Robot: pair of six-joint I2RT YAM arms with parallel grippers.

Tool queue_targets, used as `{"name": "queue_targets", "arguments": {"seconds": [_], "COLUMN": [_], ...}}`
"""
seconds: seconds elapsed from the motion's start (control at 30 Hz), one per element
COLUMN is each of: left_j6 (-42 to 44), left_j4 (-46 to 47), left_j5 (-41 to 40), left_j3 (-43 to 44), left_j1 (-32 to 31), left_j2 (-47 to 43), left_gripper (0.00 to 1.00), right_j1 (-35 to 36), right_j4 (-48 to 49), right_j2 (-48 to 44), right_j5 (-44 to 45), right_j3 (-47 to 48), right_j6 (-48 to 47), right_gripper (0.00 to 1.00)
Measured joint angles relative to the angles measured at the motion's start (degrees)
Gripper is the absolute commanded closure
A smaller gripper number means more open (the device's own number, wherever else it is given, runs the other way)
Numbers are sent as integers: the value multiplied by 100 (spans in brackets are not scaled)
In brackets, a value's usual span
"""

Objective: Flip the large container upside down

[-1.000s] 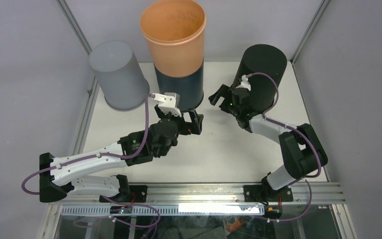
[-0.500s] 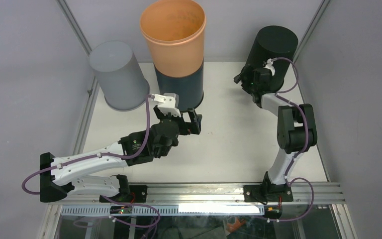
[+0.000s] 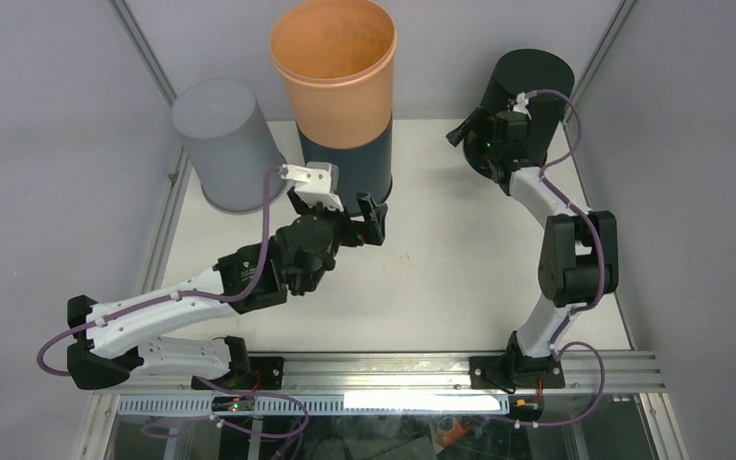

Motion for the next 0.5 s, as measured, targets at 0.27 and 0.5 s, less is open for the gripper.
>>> {"name": "queue_targets", "arguments": {"seconds": [0.27, 0.5], "left_j6": [929, 1080], "left_j4": [-50, -39], "left_j5": [-28, 232], "left_j3": [962, 1246], "left_j1": [315, 1034], "left_j2": [26, -271], "left_gripper": [1, 1], "right_j1": [741, 977], "right_j4": [-1764, -1602], "right_j2": [-1064, -2046], "right_j5": [-278, -907], "right_j3": [1587, 2028], "right_j6": [-472, -352], "right_gripper": [1, 1]}}
